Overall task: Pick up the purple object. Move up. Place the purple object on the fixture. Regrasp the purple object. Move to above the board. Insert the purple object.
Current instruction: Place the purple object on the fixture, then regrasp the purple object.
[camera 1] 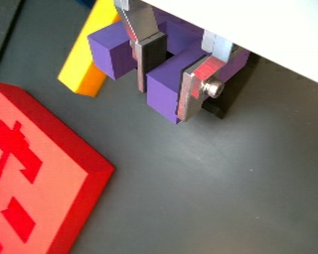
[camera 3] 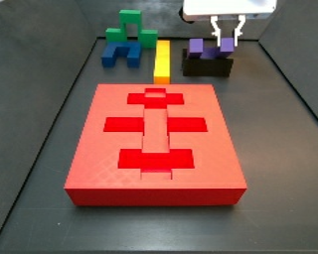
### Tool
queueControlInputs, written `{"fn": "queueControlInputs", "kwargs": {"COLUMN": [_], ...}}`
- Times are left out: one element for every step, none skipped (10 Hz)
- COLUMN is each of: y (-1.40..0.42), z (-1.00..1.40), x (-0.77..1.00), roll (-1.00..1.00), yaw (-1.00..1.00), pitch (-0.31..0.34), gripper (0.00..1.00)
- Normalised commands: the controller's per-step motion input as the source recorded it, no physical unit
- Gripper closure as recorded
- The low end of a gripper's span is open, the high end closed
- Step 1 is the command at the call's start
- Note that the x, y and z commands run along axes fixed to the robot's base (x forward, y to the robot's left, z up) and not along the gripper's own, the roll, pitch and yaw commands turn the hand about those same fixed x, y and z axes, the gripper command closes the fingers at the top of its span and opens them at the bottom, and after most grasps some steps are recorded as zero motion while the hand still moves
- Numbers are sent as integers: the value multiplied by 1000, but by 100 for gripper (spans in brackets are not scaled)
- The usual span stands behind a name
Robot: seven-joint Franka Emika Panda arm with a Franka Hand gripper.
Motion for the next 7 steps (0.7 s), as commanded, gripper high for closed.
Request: {"fn": "queueControlInputs", "kwargs": {"y": [0,0,0,0,0,-3,-40], "z": [-237,-43,0,0,66,137,211], "x": [151,34,0,0,117,109,131], "roll": [177,86,0,0,309,569,840], "yaw": [0,0,0,0,0,31,69], "pitch": [20,0,0,0,0,0,0], "gripper": [100,100,100,0,0,0,0]}}
